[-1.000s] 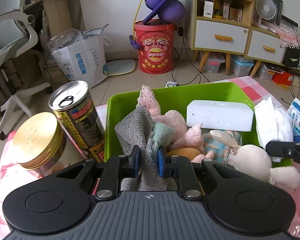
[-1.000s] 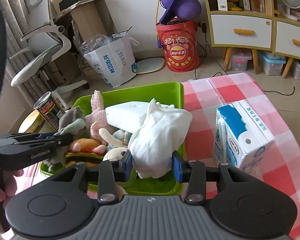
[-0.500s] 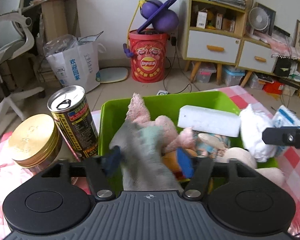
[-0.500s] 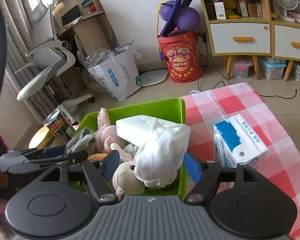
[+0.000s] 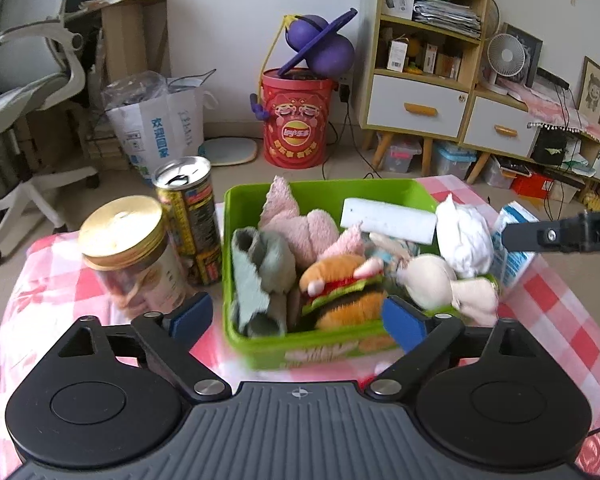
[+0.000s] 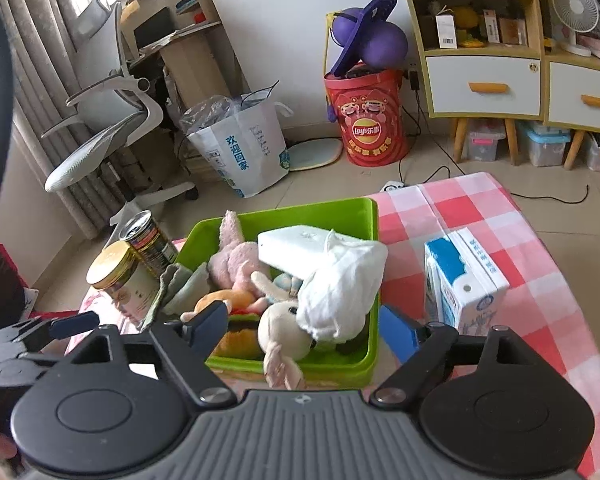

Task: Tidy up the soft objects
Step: 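Carry the towel and white cloth over the green tray and open both tools, then grasp the Santa plush with the left tool while the right tool approaches the white plush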

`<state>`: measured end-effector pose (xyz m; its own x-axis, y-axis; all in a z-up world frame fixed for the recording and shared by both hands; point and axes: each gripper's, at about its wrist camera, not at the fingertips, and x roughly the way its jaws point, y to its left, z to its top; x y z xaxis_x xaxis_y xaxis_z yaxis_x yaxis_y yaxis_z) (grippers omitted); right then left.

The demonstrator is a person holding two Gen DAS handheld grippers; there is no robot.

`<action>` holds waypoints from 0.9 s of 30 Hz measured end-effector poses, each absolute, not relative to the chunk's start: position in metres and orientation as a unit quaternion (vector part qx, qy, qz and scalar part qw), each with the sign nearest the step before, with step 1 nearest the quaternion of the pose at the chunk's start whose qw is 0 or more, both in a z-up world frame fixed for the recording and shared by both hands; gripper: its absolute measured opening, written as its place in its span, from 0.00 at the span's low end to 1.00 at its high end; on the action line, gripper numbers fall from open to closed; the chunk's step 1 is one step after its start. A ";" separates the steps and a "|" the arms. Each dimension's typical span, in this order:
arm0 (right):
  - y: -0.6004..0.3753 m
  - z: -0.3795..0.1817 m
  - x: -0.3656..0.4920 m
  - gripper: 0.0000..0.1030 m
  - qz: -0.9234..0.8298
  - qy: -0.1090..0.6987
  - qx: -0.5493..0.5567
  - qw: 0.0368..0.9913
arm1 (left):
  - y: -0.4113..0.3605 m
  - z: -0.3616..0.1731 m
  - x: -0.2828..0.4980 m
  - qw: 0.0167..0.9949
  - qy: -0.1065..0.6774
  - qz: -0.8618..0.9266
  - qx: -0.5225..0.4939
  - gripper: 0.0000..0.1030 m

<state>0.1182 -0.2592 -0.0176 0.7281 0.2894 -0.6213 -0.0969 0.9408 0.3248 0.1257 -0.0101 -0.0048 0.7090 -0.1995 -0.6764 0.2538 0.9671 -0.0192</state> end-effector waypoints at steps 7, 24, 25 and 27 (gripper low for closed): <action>-0.251 -0.013 0.099 0.70 0.102 0.366 0.130 0.916 | -0.002 -0.001 0.093 0.922 0.366 -0.120 0.036 0.91; -0.216 -0.041 0.055 0.79 0.134 0.375 0.102 0.912 | 0.011 -0.041 0.042 0.916 0.364 -0.162 0.052 0.95; -0.214 -0.044 0.054 0.79 0.136 0.375 0.098 0.912 | 0.008 -0.044 0.039 0.916 0.360 -0.168 0.062 0.94; -0.213 -0.050 0.055 0.80 0.131 0.381 0.092 0.911 | 0.002 -0.050 0.034 0.918 0.348 -0.169 0.087 0.92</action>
